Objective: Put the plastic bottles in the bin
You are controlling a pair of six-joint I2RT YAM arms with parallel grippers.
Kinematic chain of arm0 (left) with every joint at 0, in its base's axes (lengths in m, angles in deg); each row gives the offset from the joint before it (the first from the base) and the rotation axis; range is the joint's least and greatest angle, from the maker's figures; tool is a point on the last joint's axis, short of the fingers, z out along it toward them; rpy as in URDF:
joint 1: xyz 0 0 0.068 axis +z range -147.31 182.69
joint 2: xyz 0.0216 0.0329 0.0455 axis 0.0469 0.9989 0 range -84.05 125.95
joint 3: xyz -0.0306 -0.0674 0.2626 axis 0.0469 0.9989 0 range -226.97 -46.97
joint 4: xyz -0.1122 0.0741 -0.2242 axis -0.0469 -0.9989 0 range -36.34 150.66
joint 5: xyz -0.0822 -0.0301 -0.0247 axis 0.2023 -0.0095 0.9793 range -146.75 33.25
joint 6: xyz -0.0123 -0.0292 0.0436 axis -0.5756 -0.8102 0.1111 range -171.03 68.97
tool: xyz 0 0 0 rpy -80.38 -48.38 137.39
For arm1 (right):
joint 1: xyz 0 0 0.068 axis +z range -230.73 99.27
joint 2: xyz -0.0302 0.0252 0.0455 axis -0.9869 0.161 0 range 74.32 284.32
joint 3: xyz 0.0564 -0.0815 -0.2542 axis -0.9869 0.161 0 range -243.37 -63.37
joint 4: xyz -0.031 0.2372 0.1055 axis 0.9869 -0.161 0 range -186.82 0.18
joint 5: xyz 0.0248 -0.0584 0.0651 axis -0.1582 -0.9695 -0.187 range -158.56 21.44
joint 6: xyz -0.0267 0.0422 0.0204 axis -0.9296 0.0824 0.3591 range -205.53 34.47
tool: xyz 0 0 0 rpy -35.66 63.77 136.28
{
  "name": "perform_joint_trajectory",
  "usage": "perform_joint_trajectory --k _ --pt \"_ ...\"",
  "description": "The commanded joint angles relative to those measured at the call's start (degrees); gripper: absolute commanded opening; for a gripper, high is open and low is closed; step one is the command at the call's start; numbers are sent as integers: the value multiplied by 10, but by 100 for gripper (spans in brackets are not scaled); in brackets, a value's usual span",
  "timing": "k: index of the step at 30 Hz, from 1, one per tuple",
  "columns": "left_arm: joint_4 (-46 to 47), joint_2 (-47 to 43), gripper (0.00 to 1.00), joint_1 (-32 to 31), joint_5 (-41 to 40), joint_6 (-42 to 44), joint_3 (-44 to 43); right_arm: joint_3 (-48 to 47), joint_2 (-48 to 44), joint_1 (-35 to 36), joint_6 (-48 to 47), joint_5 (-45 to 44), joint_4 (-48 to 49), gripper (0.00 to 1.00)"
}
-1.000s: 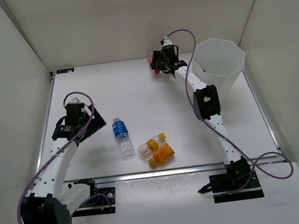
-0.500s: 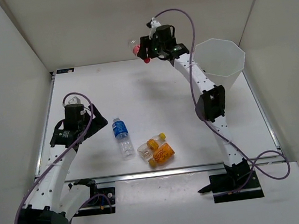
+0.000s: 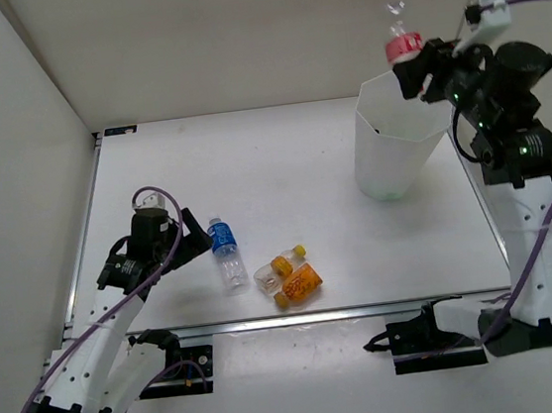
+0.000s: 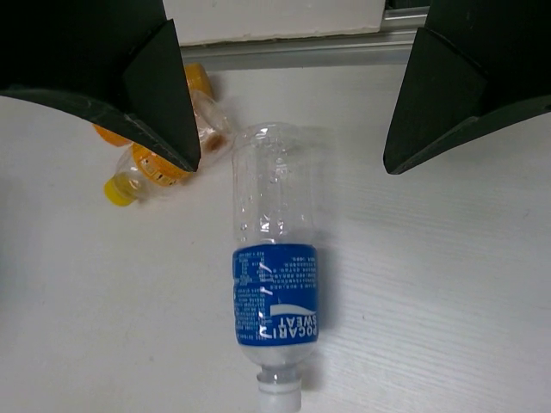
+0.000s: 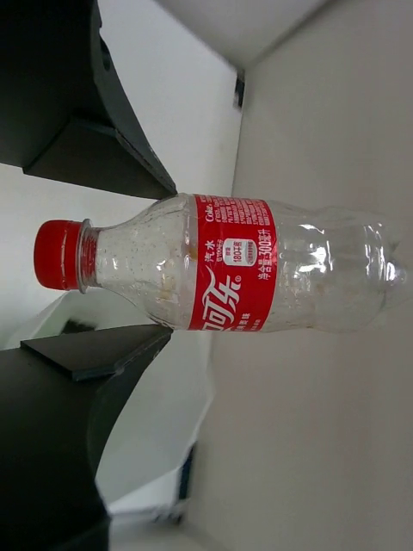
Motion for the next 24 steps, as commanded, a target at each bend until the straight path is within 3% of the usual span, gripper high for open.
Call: perform_joint_trajectory --k 1,6,9,12,15,17,24 --pt "-4 -2 99 -19 -3 -18 17 155 -39 -67 -17 -28 -11 0" --pt "-3 11 99 -27 -2 -27 18 250 -52 -143 -30 -6 44 1" --pt "5 4 98 -33 -9 -31 13 265 -34 -148 -54 -29 76 2" --pt "6 0 99 -25 -5 -34 15 241 -14 -133 -69 -53 68 25" --pt "13 6 99 -25 -7 -36 19 236 -16 -132 -65 -37 66 80" --pt "23 13 99 -31 -9 -35 22 243 -34 -125 -62 -36 77 98" --pt "95 83 98 -41 -17 -46 26 225 -96 -49 -69 -32 34 100"
